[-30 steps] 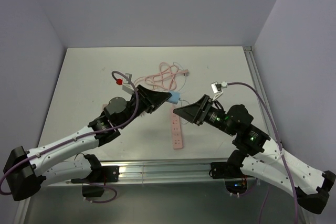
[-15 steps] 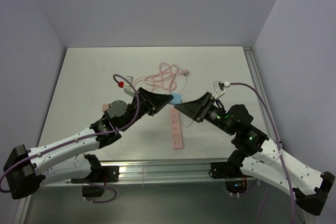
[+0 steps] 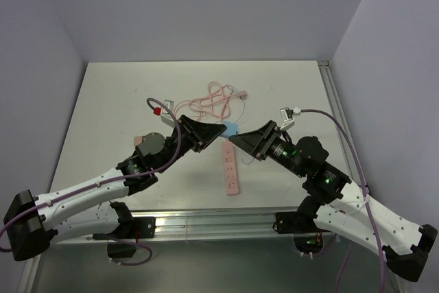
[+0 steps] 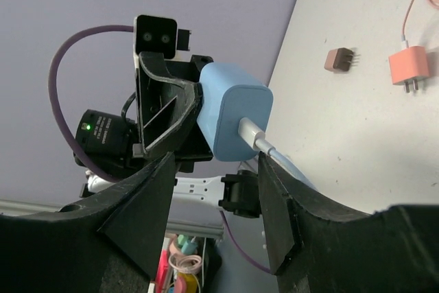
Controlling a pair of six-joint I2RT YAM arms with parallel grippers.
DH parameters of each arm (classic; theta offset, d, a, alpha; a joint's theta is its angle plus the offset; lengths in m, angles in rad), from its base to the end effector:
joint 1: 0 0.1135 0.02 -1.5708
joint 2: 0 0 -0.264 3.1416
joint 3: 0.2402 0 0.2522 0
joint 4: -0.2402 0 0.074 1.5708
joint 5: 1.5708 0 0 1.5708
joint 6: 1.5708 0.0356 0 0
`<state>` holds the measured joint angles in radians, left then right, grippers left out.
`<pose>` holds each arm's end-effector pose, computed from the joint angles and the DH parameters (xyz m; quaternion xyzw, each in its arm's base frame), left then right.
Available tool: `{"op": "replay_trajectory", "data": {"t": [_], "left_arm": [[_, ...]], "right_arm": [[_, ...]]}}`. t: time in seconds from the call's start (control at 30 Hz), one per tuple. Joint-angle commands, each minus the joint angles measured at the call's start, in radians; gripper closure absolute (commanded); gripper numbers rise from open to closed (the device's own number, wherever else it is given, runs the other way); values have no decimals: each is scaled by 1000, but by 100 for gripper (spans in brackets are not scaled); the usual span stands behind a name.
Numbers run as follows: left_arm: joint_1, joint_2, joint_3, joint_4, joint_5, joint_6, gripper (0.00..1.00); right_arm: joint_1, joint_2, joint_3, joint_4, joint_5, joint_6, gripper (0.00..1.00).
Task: Insert the plug
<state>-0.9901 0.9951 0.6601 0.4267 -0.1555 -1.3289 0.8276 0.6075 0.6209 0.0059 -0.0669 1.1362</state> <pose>0.1341 -0.1943 0.3211 -0.1698 0.6526 -0.6542 0.3424 0.1044 0.1171 0.3296 0.0840 0.6952 0.6063 0.3768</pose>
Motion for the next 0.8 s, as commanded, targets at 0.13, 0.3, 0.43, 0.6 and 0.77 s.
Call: {"op": "replay_trajectory", "data": {"t": [0.13, 0.3, 0.43, 0.6, 0.77], "left_arm": [[-24, -29, -16, 89, 11, -24, 100], [-47, -30, -22, 90, 2, -26, 100], [-56, -30, -30, 96, 1, -29, 100], [-65, -33, -42, 104, 4, -35, 100], [-71, -35, -56, 112, 8, -41, 100]], "right_arm": [[-8, 28, 10, 55, 53, 0, 43], [-10, 28, 7, 63, 87, -12, 45], [-10, 28, 8, 66, 111, -29, 48], [-13, 32, 19, 66, 127, -50, 50], [-22, 52, 20, 72, 122, -81, 60]]}}
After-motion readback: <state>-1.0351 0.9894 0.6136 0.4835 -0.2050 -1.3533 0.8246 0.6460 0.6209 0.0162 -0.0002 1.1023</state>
